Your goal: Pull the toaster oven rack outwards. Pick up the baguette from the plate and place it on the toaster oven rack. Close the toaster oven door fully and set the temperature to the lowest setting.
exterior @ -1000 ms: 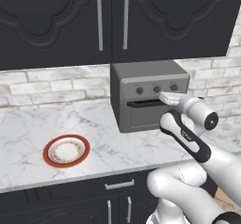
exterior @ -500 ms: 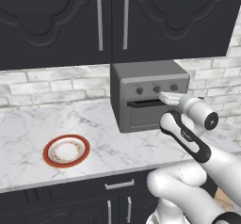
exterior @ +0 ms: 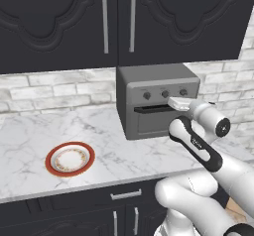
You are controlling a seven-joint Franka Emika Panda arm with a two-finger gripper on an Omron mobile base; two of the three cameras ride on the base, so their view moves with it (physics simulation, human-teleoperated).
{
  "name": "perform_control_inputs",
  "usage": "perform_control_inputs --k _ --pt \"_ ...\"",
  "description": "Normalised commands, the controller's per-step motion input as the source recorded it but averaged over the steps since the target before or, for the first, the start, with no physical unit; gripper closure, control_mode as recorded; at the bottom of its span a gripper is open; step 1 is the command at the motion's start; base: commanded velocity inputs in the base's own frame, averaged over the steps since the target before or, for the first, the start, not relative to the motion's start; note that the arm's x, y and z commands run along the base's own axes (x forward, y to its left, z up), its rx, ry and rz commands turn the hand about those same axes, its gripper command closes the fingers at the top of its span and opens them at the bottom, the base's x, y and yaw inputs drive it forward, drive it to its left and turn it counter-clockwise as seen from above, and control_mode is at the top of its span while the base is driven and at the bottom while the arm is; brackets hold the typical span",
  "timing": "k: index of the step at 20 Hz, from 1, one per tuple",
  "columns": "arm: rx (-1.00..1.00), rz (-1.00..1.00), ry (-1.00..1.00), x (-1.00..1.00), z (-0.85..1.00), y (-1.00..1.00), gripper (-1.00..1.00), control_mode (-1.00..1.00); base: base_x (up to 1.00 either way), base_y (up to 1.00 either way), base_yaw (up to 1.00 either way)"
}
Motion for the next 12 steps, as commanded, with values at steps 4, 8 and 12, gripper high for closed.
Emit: perform_control_inputs --k 4,8,12 --pt "-0.01 0.00 -0.01 0.00 -0.01 0.00 -1.00 -1.00 0.00 0.00 0.00" --pt "-0.04 0.00 -0.06 0.01 -0.08 0.19 -1.00 -1.00 0.00 0.00 0.00" --pt "-0.03 0.00 -0.09 0.00 -0.17 0.32 -1.00 -1.00 0.00 0.00 0.00"
